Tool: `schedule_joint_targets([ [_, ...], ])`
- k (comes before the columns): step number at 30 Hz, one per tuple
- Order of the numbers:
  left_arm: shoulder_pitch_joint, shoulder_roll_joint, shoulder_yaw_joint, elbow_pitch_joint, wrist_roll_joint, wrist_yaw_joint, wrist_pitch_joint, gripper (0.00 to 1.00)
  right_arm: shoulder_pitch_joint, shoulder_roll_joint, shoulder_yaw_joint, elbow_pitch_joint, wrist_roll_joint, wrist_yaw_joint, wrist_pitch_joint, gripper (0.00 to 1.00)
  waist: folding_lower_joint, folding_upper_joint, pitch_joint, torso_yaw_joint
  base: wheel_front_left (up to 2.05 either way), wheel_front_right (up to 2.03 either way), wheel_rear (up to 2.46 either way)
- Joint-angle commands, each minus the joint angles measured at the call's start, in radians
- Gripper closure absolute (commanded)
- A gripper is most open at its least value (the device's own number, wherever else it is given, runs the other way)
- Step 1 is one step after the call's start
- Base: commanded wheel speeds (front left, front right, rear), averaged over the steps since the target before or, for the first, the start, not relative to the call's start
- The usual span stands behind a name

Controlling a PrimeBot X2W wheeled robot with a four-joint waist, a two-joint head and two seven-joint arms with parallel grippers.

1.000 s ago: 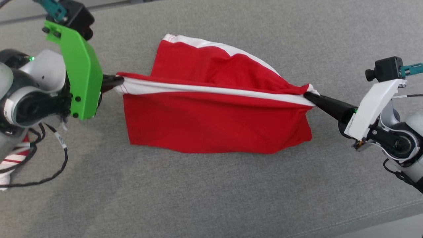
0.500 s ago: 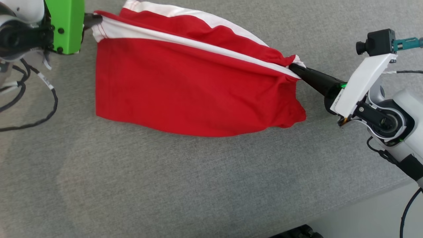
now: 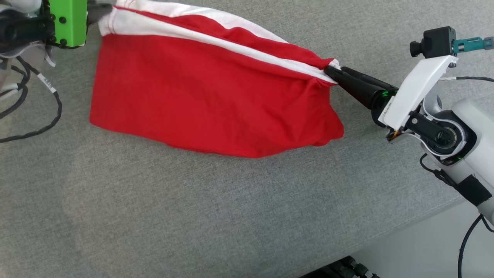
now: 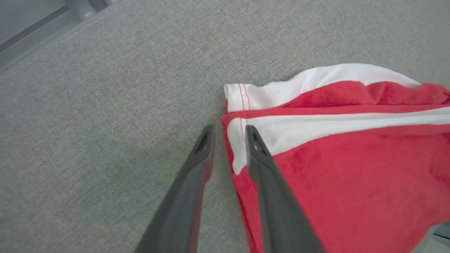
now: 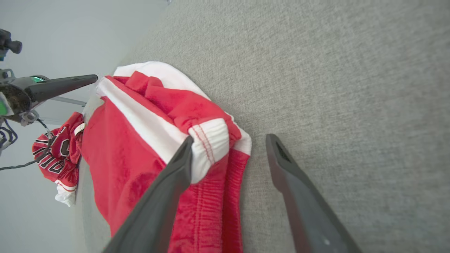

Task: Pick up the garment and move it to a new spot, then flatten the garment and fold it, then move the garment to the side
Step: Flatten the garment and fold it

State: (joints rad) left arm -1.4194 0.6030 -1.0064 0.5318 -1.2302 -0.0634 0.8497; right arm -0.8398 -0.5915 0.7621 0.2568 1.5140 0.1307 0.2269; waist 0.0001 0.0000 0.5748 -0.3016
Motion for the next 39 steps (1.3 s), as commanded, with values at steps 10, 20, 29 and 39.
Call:
schedule_joint_targets([
  [10,0.064,-0.009,-0.018,0.035,-0.019,-0.043,-0.013,0.0,0.03,0.01,-0.041,0.027,-0.025,0.0,-0.06,0.0,-0.0001,0.0,-0.094,0.008,0.0,0.0,0.0],
  [20,0.167,0.036,-0.038,0.009,-0.051,-0.051,-0.007,0.0,0.115,0.006,-0.149,-0.021,-0.036,0.0,-0.249,0.0,-0.0001,0.0,-0.146,-0.007,0.0,0.0,0.0],
  [29,0.233,0.07,-0.045,0.035,-0.063,-0.024,-0.008,0.0,0.226,-0.004,-0.212,-0.099,-0.062,0.0,-0.383,0.0,-0.0001,0.0,-0.111,-0.062,0.0,0.0,0.0],
  [39,0.266,0.043,-0.013,0.015,-0.159,-0.028,0.04,0.85,0.31,-0.008,-0.258,-0.114,-0.032,0.0,-0.419,0.0,-0.0001,0.0,-0.116,-0.088,0.0,0.0,0.0],
])
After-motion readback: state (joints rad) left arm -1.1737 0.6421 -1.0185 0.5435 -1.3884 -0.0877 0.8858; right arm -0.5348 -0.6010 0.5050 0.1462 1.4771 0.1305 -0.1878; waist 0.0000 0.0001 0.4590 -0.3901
